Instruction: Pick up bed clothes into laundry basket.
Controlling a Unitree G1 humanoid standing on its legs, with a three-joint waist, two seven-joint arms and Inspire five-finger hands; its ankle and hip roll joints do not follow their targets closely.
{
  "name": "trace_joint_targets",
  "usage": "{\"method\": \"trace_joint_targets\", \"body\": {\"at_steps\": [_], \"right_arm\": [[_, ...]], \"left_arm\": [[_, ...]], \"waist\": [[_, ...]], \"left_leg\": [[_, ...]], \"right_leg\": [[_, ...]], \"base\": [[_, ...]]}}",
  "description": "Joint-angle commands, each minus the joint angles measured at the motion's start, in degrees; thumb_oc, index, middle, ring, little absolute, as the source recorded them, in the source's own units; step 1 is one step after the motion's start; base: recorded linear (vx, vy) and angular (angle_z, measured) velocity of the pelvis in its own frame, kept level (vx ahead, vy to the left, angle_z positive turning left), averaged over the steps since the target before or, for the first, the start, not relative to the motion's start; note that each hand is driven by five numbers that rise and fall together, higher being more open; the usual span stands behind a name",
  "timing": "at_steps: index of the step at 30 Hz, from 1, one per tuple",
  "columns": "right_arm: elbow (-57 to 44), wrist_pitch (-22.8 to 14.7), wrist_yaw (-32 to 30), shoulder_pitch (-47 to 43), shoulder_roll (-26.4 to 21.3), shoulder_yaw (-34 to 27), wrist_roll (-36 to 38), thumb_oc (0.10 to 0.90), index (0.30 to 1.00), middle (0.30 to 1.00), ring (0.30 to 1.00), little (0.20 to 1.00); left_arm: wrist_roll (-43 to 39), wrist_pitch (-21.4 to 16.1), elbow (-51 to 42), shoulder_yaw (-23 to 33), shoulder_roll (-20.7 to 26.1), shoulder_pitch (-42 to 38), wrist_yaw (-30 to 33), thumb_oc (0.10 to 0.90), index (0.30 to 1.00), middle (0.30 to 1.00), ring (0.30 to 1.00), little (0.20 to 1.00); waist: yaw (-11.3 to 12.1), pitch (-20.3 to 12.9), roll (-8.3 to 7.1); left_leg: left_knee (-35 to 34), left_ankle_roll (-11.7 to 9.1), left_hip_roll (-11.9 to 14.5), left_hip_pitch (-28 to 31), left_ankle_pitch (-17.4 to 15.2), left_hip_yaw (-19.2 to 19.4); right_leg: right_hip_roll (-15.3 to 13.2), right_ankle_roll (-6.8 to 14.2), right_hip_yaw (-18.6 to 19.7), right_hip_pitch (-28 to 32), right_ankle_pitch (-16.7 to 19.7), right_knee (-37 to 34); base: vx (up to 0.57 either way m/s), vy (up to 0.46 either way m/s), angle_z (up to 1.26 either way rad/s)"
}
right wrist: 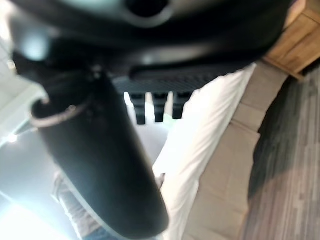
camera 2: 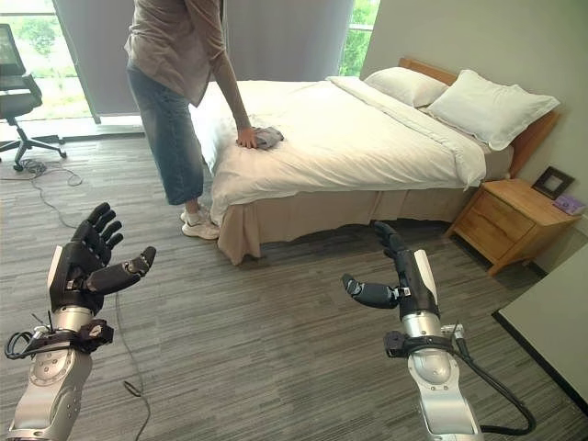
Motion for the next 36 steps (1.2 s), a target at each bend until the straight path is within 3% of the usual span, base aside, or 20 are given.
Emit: {"method": "trace_joint_targets", "body": {"at_steps": [1, 9, 10, 11, 14, 16, 17, 18, 21, 24, 25, 27, 29, 34, 35, 36], "right_arm": [[-4.9, -6.4, -1.3, -8.4, -3.3, -3.7, 1.7, 0.8, 0.9, 0.9, 0.9, 0.9], [-4.8, -6.3, -1.1, -8.8, -3.5, -3.6, 1.6, 0.8, 0.9, 0.9, 0.9, 0.9], [19.1, 3.7, -5.6, 0.4, -2.0, -2.0, -6.4, 0.8, 0.9, 0.9, 0.9, 0.9], [19.5, 4.1, -5.9, 0.3, -1.9, -1.3, -8.2, 0.8, 0.9, 0.9, 0.9, 0.9], [19.8, 4.4, -5.8, -0.6, -1.8, -0.6, -9.0, 0.8, 0.9, 0.9, 0.9, 0.9], [18.7, 4.1, -6.0, -1.9, -2.1, 0.2, -10.9, 0.8, 0.9, 0.9, 0.9, 0.9], [18.7, 4.1, -6.0, -2.0, -2.1, 0.2, -11.0, 0.8, 0.9, 0.9, 0.9, 0.9], [17.6, 4.4, -6.7, -4.6, -2.4, 1.5, -11.9, 0.8, 0.9, 0.9, 0.9, 0.9], [16.2, 3.6, -7.4, -7.2, -3.5, 2.2, -11.7, 0.8, 0.9, 0.9, 0.9, 0.9], [13.9, 1.9, -8.1, -8.0, -5.9, 1.8, -11.2, 0.8, 0.9, 0.9, 0.9, 0.9], [13.8, 1.8, -8.1, -8.0, -5.9, 1.7, -11.2, 0.8, 0.9, 0.9, 0.9, 0.9], [10.1, 0.1, -9.1, -8.1, -8.2, 0.9, -12.0, 0.8, 0.9, 0.9, 0.9, 0.9], [7.1, -0.9, -10.0, -7.9, -9.9, 0.4, -14.8, 0.8, 0.9, 0.9, 0.9, 0.9], [3.6, -1.9, -12.2, -6.9, -13.1, -1.0, -19.9, 0.8, 0.9, 0.9, 0.9, 0.9], [1.5, -2.2, -12.4, -6.8, -14.1, -1.3, -20.3, 0.8, 0.9, 0.9, 0.9, 0.9], [0.5, -2.3, -12.1, -6.8, -14.2, -1.1, -20.1, 0.8, 0.9, 0.9, 0.9, 0.9]], "left_arm": [[-0.2, -4.9, -5.3, 3.4, 1.3, -4.7, -1.2, 0.8, 0.9, 0.9, 0.9, 0.9], [0.1, -4.7, -5.4, 3.6, 1.5, -4.8, -1.3, 0.8, 0.9, 0.9, 0.9, 0.9], [12.3, 4.1, 23.5, 0.3, 0.1, -5.3, 4.5, 0.8, 0.9, 0.9, 0.9, 0.9], [11.6, 4.0, 23.1, -0.4, -0.3, -5.2, 3.2, 0.8, 0.9, 0.9, 0.9, 0.9], [11.9, 4.3, 22.7, -1.7, -0.9, -4.6, 2.3, 0.8, 0.9, 0.9, 0.9, 0.9], [12.2, 4.4, 21.5, -2.1, -1.6, -4.2, 2.0, 0.8, 0.9, 0.9, 0.9, 0.9], [12.2, 4.4, 21.5, -2.1, -1.6, -4.2, 2.0, 0.8, 0.9, 0.9, 0.9, 0.9], [12.4, 4.4, 21.5, -2.3, -1.4, -5.0, 3.1, 0.8, 0.9, 0.9, 0.9, 0.9], [15.3, 4.2, 20.2, -3.4, -0.2, -7.1, 4.0, 0.8, 0.9, 0.9, 0.9, 0.9], [17.2, 2.3, 17.5, -5.0, 2.3, -11.6, 4.9, 0.8, 0.9, 0.9, 0.9, 0.9], [17.2, 2.3, 17.5, -5.0, 2.4, -11.7, 4.9, 0.8, 0.9, 0.9, 0.9, 0.9], [16.8, -0.1, 14.4, -5.8, 4.1, -16.0, 6.5, 0.8, 0.9, 0.9, 0.9, 0.9], [15.9, -1.8, 12.0, -6.3, 4.7, -18.7, 7.5, 0.8, 0.9, 0.9, 0.9, 0.9], [14.2, -3.9, 7.8, -6.6, 4.3, -19.3, 7.9, 0.8, 0.9, 0.9, 0.9, 0.9], [12.3, -4.6, 6.0, -6.5, 3.2, -18.1, 7.4, 0.8, 0.9, 0.9, 0.9, 0.9], [11.4, -4.8, 5.6, -6.2, 2.8, -17.2, 6.9, 0.8, 0.9, 0.9, 0.9, 0.9]], "waist": [[0.3, 1.1, 0.68], [0.4, 1.0, 0.5], [-5.5, 4.3, 1.18], [-4.9, 4.1, 0.94], [-4.0, 3.0, 0.41], [-3.0, 3.2, 0.41], [-3.0, 3.3, 0.35], [-3.2, 5.1, 0.78], [-3.2, 5.4, 1.27], [-4.3, 5.2, 0.82], [-4.4, 5.3, 0.95], [-5.1, 5.1, 0.01], [-5.4, 5.1, -0.16], [-7.2, 4.0, -0.76], [-7.9, 4.3, 0.54], [-8.2, 4.4, 1.44]], "left_leg": [[0.5, -1.9, 2.2, 4.0, -8.6, 3.5], [0.5, -1.9, 2.3, 3.9, -8.5, 3.5], [7.8, 0.0, 2.6, 2.2, -13.8, 11.3], [9.0, 1.0, 0.9, 1.6, -15.3, 10.3], [8.6, 1.1, -0.1, 2.1, -15.0, 10.6], [7.2, 2.6, -1.8, 3.9, -15.7, 9.9], [7.2, 2.7, -2.0, 3.9, -15.7, 9.9], [5.8, 3.7, -2.7, 5.9, -15.7, 10.2], [4.4, 4.0, -3.3, 7.8, -16.4, 9.8], [3.7, 2.1, -2.6, 8.8, -16.4, 8.3], [3.7, 2.0, -2.3, 8.8, -16.4, 8.2], [3.4, -0.3, -0.9, 10.0, -16.1, 8.3], [3.2, -1.7, 0.2, 11.4, -16.5, 8.4], [5.5, -3.1, 0.4, 13.7, -20.7, 7.5], [11.8, -5.0, 2.7, 13.6, -19.7, 6.1], [17.1, -6.7, 4.7, 12.6, -16.4, 5.7]], "right_leg": [[-2.9, 0.6, -3.8, -1.8, -5.5, 0.7], [-2.8, 0.6, -3.9, -2.0, -5.5, 0.7], [-3.1, 4.0, -5.3, -11.4, -8.5, 15.9], [-3.4, 2.6, -4.8, -9.1, -8.5, 11.3], [-3.6, 2.9, -4.8, -7.9, -6.4, 9.7], [-5.5, 4.1, -6.8, -9.8, -2.7, 16.3], [-5.6, 4.3, -6.7, -10.1, -2.8, 16.7], [-8.0, 6.0, -7.4, -13.9, 1.7, 25.9], [-8.3, 5.5, -10.0, -16.7, -0.4, 27.0], [-5.5, 4.8, -11.1, -18.6, -2.6, 16.1], [-5.2, 4.7, -11.4, -18.2, -2.3, 15.4], [-6.1, 5.2, -13.6, -19.5, -0.3, 5.4], [-6.9, 5.7, -16.2, -20.0, 0.7, 2.1], [-6.8, 5.1, -16.1, -17.6, 0.8, 1.6], [-6.4, 3.6, -16.0, -16.9, 0.1, 4.6], [-5.3, 2.2, -16.0, -16.0, -0.7, 5.0]], "base": [[0.0, 0.0, 0.0], [0.0, 0.0, 0.0], [-0.11, 0.085, 0.14], [-0.13, 0.095, 0.24], [-0.06, 0.081, 0.03], [-0.01, 0.137, 0.03], [-0.04, 0.153, 0.1], [-0.06, 0.154, 0.12], [0.04, 0.094, -0.12], [0.21, -0.1, 0.14], [0.21, -0.138, 0.47], [0.31, -0.24, 0.46], [0.41, -0.293, -0.03], [0.4, -0.254, 0.39], [0.49, -0.35, 0.3], [0.65, -0.485, 0.32]]}}
